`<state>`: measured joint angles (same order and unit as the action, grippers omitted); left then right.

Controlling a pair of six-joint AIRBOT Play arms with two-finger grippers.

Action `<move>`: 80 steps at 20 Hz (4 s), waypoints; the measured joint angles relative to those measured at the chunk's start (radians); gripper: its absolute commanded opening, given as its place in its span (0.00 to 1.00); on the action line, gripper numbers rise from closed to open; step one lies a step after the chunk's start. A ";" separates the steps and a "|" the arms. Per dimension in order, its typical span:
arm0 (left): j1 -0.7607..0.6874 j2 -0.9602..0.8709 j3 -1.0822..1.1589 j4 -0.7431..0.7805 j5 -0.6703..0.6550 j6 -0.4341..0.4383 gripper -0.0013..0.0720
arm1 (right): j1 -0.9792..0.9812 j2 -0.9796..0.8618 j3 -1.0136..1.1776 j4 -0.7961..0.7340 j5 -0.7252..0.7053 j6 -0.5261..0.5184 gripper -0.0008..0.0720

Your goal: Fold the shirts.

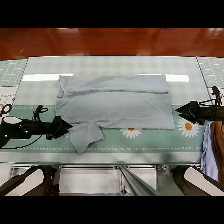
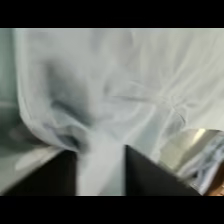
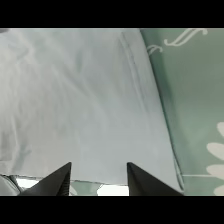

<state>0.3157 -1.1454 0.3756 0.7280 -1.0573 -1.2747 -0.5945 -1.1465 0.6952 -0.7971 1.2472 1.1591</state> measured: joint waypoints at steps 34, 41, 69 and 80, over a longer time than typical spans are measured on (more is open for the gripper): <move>-0.109 -0.073 0.298 -0.018 -0.016 -0.008 0.04 | 0.088 -0.266 0.144 0.082 -0.034 -0.057 0.05; -0.112 -0.358 0.687 -0.018 -0.018 -0.076 0.04 | 0.172 -0.410 0.426 0.082 -0.077 0.007 0.05; -0.099 -0.763 1.396 0.061 -0.201 -0.178 0.71 | 0.154 -0.682 0.845 0.161 -0.104 0.078 0.58; -0.111 -0.195 0.798 0.271 -0.004 -0.150 0.71 | 0.073 -0.613 0.579 0.184 -0.129 0.066 0.58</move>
<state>0.2050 -1.3407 1.1740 0.9993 -1.0615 -1.4250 -0.5213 -1.7596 1.2747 -0.6132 1.1187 1.2251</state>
